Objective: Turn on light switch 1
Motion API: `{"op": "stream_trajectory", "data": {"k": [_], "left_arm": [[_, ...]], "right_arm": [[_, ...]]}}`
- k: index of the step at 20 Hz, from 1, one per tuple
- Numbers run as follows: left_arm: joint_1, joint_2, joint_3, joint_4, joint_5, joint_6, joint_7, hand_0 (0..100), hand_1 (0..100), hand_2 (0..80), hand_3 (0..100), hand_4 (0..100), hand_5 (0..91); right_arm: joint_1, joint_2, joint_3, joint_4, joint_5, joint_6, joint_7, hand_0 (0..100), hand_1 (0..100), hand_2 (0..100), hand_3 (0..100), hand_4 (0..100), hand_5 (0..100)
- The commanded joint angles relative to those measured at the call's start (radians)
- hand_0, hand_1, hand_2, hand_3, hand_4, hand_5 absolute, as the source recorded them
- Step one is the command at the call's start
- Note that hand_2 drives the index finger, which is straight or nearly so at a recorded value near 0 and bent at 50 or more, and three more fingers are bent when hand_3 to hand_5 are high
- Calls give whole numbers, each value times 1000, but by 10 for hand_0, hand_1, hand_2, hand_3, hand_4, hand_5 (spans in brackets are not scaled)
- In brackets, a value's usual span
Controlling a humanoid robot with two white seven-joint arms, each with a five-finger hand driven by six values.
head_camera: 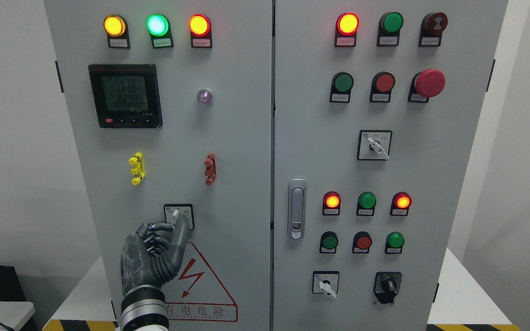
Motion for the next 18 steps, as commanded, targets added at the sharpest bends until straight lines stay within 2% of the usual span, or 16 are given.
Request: {"op": "stream_trajectory", "data": {"k": [1,18], "left_arm": [[-12,0,-6,3,0,8,1,207,432,512,889,937,887],[-13,1,-6,3,-2,20,1,245,391,519,897,937,886]], "right_arm": [[0,0,17,0,-25,-1,0,120,389,0,0,0,0],[0,0,17,0,-25,1,0,120,389,0,0,0,0]]}}
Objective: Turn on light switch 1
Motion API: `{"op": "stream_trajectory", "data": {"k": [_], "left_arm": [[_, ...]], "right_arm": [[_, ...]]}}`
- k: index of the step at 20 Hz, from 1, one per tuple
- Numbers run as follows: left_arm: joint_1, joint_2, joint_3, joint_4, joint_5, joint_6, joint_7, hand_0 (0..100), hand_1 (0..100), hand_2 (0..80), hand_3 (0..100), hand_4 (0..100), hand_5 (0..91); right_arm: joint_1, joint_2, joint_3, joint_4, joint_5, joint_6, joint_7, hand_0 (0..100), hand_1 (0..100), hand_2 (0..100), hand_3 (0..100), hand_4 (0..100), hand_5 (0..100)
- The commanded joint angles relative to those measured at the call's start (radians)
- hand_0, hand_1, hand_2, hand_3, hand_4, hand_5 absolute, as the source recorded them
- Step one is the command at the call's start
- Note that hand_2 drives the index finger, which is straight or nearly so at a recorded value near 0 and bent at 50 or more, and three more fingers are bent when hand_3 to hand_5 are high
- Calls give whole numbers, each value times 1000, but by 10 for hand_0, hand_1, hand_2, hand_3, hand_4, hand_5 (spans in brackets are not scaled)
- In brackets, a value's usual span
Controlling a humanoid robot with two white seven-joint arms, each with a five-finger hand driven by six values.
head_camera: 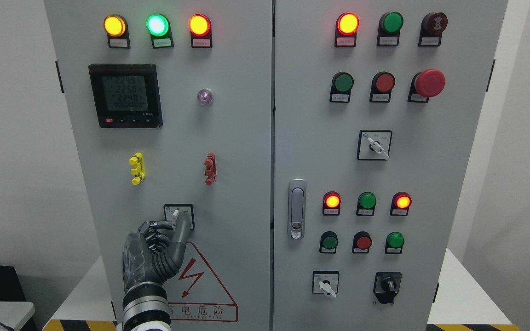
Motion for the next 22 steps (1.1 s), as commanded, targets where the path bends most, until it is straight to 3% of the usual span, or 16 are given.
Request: {"op": "stream_trajectory", "data": {"k": [1,22], "left_arm": [[-2,1,-1,0,0,12,-1,257,382,519,897,937,886],[-14,1,-3,4,-3,26,-4,338,342,524,907,937,885]], "right_arm": [[1,-1,17,0,-25,1,0,120,389,0,0,0,0],[-1,-1,17,0,-25,-1,0,120,389,0,0,0,0]]}}
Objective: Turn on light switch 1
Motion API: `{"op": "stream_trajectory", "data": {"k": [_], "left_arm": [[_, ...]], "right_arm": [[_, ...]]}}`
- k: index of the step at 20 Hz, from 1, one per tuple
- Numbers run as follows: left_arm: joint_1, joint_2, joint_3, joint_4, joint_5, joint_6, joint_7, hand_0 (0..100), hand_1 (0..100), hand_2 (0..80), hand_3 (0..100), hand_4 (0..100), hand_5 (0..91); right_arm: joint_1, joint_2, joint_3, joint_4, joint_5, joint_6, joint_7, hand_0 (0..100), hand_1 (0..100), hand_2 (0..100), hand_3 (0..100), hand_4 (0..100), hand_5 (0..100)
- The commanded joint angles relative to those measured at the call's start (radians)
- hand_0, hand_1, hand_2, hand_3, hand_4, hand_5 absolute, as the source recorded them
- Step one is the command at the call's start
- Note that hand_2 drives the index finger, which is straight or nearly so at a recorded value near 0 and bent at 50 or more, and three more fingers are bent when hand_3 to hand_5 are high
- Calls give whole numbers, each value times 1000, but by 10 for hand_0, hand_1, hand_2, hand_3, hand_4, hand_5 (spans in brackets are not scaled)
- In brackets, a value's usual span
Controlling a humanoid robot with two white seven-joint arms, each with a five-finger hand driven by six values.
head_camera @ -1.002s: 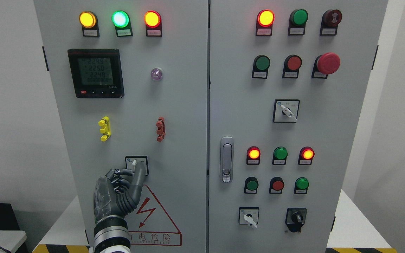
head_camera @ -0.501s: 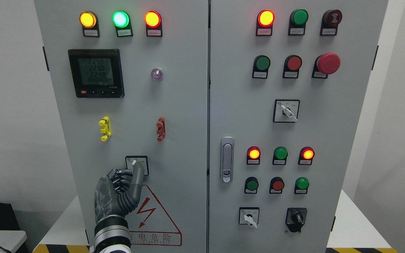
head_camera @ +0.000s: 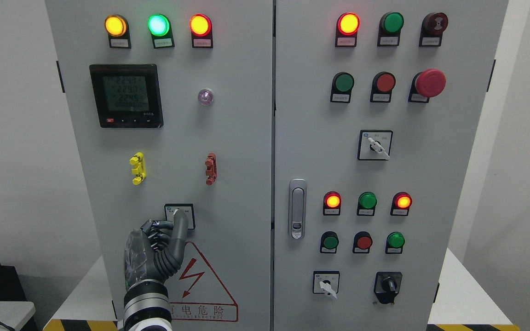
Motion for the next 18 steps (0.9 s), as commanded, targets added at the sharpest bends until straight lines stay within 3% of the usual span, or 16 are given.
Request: {"op": "stream_trajectory", "data": {"k": [1,18], "left_arm": [[-1,0,-1,1,-1,5,-1,337,345,524,907,937,885],[-6,0,-1,9,-2,11,-4,387,344,528,917,940,884]], "right_arm": [[-1,1,17,0,-25,-1,0,120,389,0,0,0,0],[0,-1,17,0,-25,1,0,120,389,0,0,0,0]]}}
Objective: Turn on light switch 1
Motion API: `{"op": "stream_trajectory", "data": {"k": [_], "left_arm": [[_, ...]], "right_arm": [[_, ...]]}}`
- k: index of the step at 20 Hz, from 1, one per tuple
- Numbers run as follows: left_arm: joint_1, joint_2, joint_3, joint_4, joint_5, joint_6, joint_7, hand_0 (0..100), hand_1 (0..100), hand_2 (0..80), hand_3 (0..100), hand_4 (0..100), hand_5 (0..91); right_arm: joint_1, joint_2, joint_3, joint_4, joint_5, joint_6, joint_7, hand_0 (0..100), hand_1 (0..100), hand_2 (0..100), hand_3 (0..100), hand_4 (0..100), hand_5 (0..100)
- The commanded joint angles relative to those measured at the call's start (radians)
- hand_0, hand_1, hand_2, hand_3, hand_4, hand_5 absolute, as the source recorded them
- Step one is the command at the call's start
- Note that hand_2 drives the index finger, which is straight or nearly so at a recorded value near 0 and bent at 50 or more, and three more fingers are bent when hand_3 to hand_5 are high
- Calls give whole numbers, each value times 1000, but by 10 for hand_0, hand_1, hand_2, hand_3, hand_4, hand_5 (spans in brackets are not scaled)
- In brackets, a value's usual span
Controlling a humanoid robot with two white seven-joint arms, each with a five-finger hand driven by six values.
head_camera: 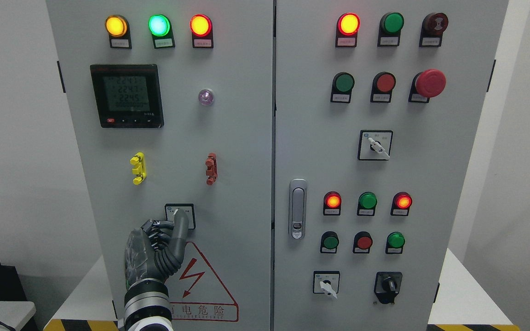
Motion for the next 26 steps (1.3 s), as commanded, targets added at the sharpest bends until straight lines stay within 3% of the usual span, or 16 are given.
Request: {"op": "stream_trajectory", "data": {"k": [1,11,26], "left_arm": [[0,0,0,5,0,-1,-2,394,339,529,919,940,884],[0,0,0,9,0,-1,-4,437,289,541,936,947,883],[-8,0,-3,28,0,1,-10,460,290,548,951,957,881]], "right_arm": [[1,0,17,0,-25,-1,0,120,389,0,0,0,0],[1,0,17,0,-25,-1,0,120,389,0,0,0,0],[1,-1,17,0,-25,1,0,120,389,0,0,0,0]]}}
